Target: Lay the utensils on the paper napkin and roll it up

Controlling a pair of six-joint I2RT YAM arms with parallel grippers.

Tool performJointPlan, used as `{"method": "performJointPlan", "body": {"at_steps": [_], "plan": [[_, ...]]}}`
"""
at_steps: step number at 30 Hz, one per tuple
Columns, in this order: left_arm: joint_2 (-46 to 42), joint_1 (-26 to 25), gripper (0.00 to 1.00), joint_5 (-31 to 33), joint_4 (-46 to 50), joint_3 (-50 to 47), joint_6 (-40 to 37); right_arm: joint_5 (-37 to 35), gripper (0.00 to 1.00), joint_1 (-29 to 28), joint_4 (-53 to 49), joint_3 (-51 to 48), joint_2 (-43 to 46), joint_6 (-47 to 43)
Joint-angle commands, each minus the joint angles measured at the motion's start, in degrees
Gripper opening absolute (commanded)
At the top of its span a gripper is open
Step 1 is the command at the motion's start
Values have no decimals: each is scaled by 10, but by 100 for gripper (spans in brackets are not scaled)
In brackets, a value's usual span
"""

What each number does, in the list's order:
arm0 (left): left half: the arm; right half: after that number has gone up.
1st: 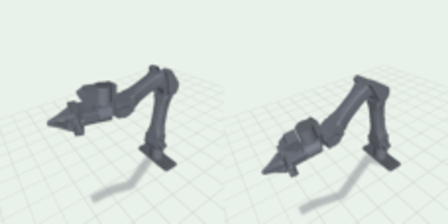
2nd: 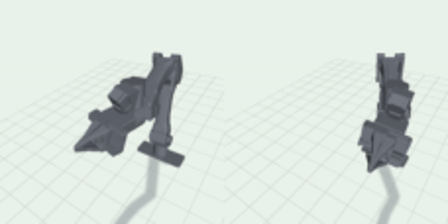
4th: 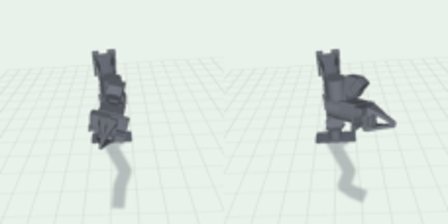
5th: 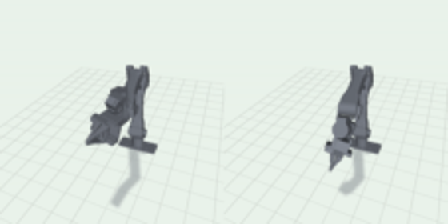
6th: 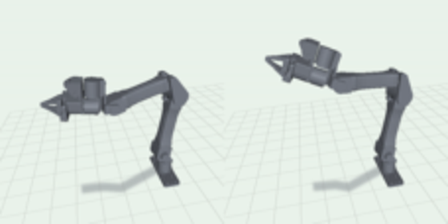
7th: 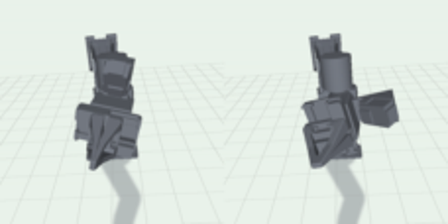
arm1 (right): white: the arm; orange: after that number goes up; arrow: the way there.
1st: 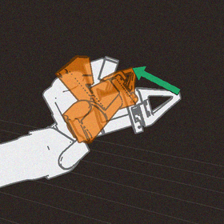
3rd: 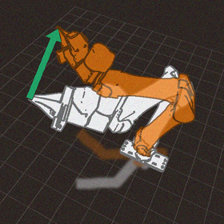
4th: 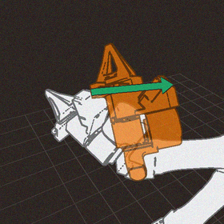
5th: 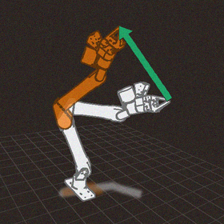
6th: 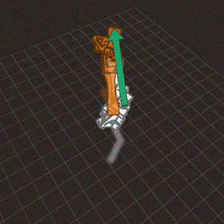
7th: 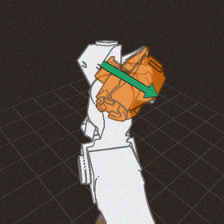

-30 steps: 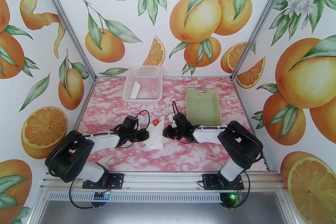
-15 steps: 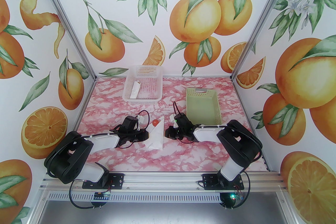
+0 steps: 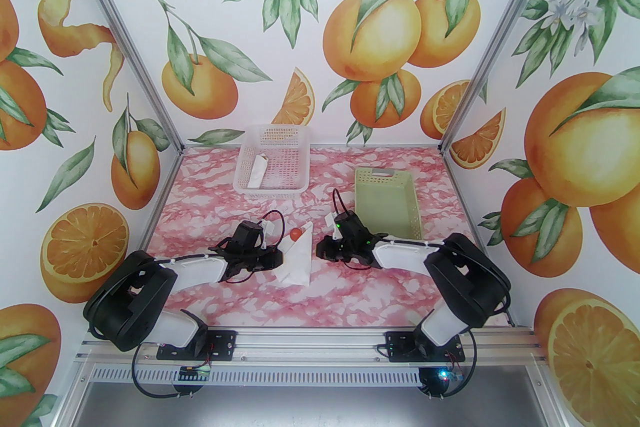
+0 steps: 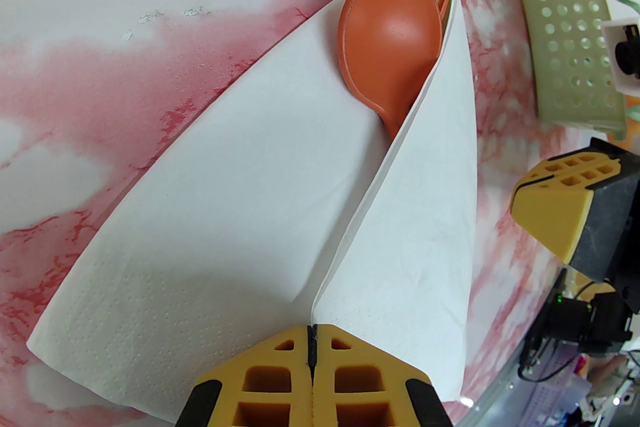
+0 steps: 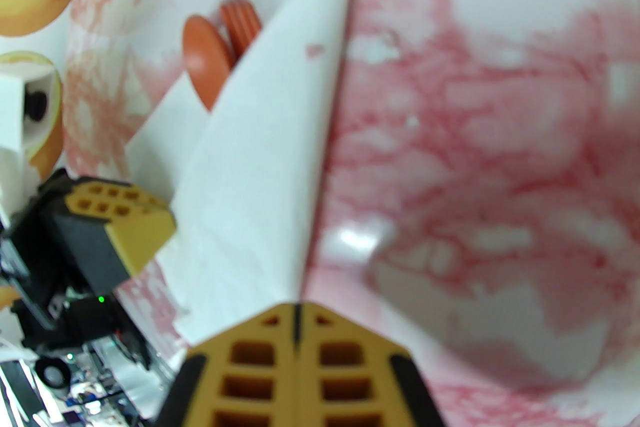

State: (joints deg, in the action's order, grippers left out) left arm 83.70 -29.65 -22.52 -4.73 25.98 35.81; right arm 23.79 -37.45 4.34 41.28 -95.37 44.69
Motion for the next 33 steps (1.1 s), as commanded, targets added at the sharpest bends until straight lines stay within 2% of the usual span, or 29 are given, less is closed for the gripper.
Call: {"method": "performJointPlan", "body": {"at_steps": [1,15,22,33], "plan": [[1,-2,2,12,25,0,-5,14,0,2,27,20,-24,5],[3,-3,2,12,26,1,-4,15,0,2,28,31,-70,-3],[-2,-3,2,13,29,-1,-4,-8,0,12,-24,32,-62,-30],[-3,-5,2,15,25,-6,-1,-2,0,16,-58,69,-26,-43]]}}
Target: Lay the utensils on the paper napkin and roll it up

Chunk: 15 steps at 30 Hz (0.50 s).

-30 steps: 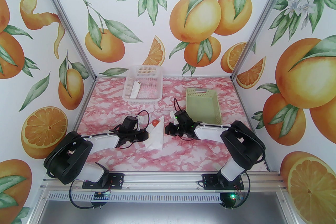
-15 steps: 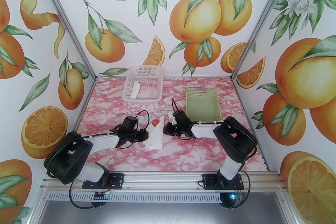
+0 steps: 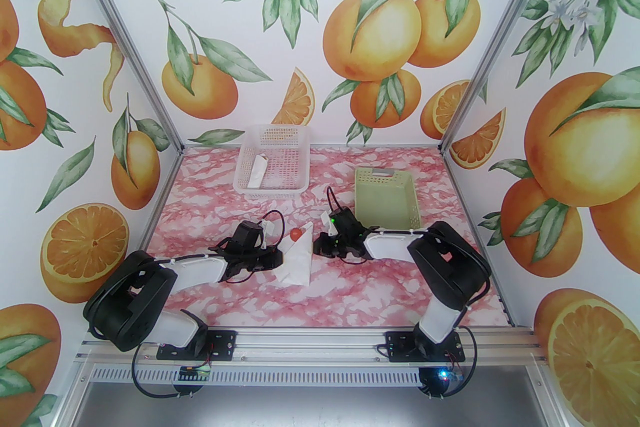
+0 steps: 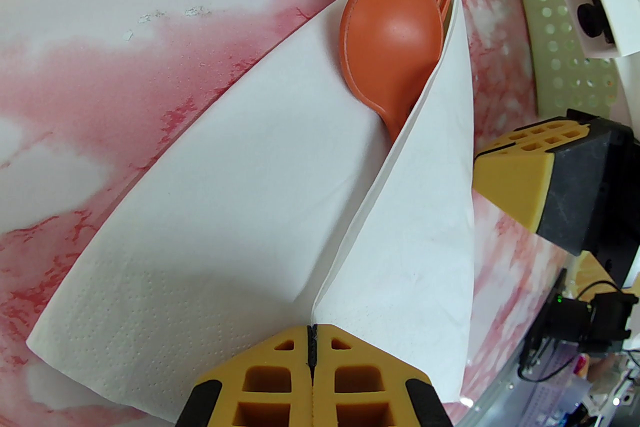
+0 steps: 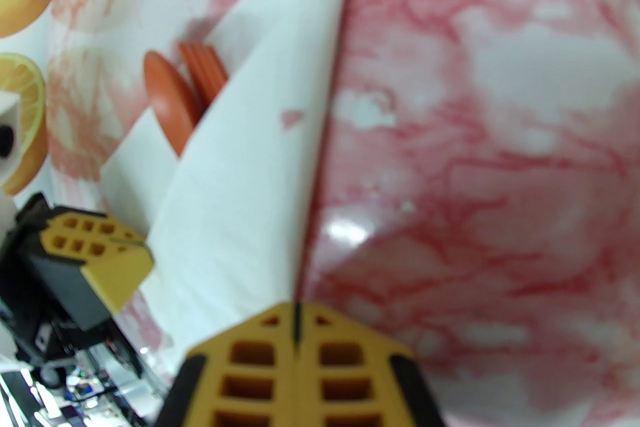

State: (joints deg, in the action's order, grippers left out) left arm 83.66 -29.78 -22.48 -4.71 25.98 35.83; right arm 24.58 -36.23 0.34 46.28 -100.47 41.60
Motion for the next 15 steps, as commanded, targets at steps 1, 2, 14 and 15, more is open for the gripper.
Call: {"method": "performJointPlan", "body": {"at_steps": [1,2,14,15], "plan": [[-2,-4,2,15,25,-6,-2,-8,0,4,-17,21,25,-12],[-2,-4,2,15,24,-6,-1,-7,0,4,-13,22,25,-10],[-2,-5,2,14,23,-7,-1,4,0,4,29,42,-40,2],[-2,-5,2,13,23,-7,-1,4,0,4,27,43,-44,1]]}}
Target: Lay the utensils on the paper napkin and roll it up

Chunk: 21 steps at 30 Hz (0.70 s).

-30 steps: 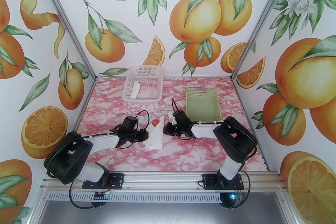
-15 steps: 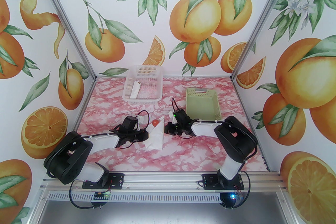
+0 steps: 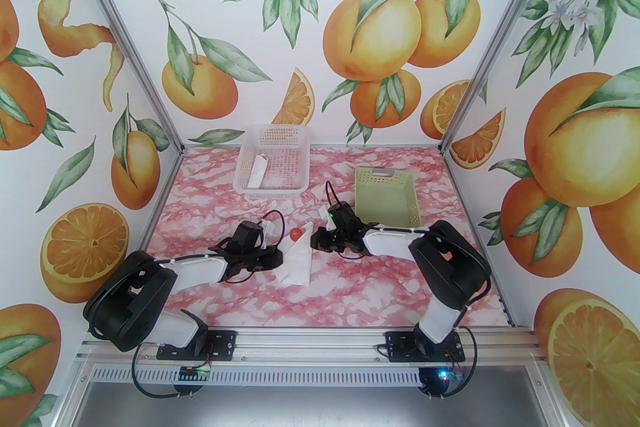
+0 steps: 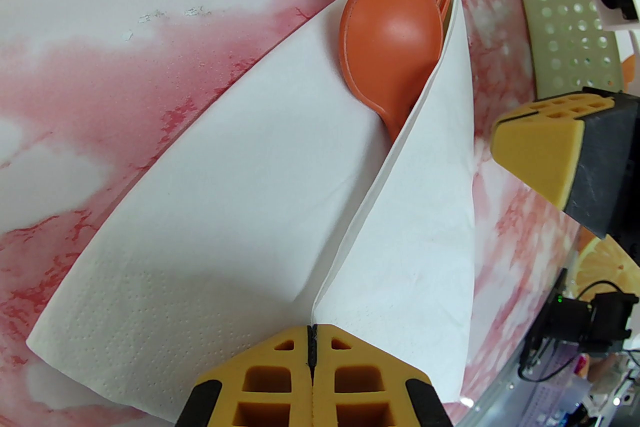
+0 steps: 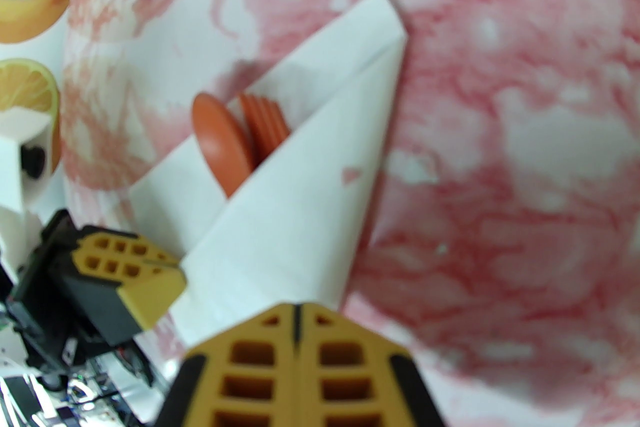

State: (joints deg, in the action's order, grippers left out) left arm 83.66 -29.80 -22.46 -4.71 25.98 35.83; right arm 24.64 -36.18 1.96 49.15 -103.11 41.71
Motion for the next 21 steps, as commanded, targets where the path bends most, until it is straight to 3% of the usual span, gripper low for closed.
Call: {"method": "performJointPlan", "body": {"at_steps": [1,12,21], "plan": [[-2,-4,2,14,23,-7,-1,1,0,4,9,15,-22,-1],[-7,-5,2,16,27,-13,0,2,0,31,2,-14,-25,-9],[-13,-7,2,17,21,-18,9,6,0,33,-24,26,10,-23]]}}
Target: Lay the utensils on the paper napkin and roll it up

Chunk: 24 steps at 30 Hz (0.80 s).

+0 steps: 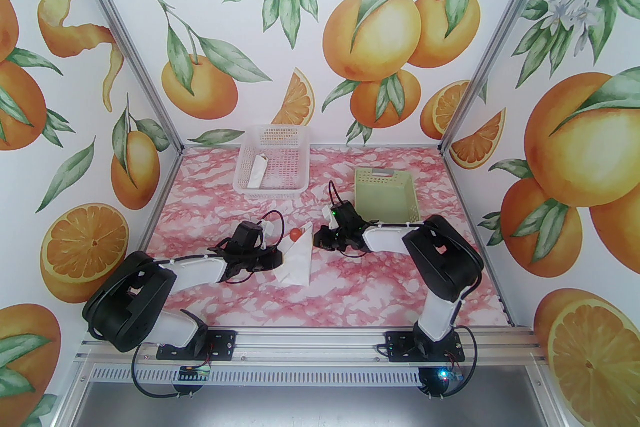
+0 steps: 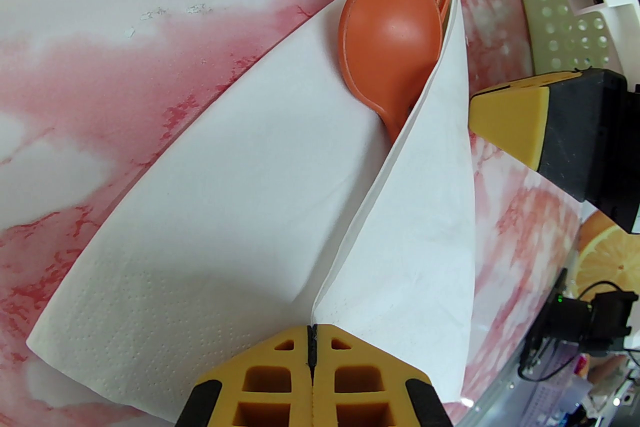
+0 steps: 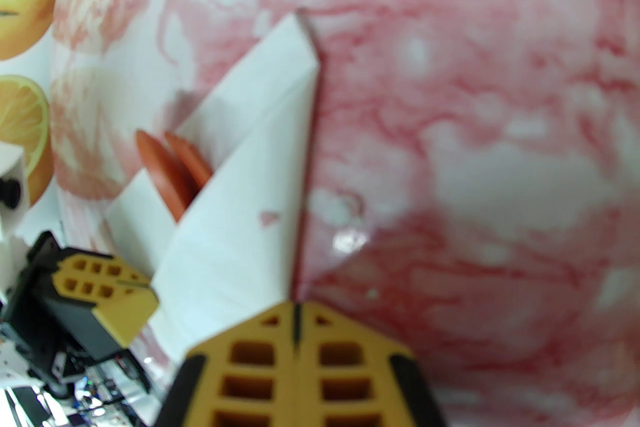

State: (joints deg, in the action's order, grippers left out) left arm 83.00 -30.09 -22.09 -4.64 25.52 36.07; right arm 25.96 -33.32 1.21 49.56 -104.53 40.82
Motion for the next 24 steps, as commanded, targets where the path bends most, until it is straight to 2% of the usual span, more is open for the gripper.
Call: {"method": "performJointPlan", "body": {"at_steps": [1,9,24], "plan": [[-7,-4,2,14,20,-14,8,-4,0,5,-12,25,23,-11],[-5,-8,2,15,17,-16,8,20,0,5,58,35,-23,21],[-6,-10,2,15,14,-20,10,-3,0,25,49,53,-69,3]]}}
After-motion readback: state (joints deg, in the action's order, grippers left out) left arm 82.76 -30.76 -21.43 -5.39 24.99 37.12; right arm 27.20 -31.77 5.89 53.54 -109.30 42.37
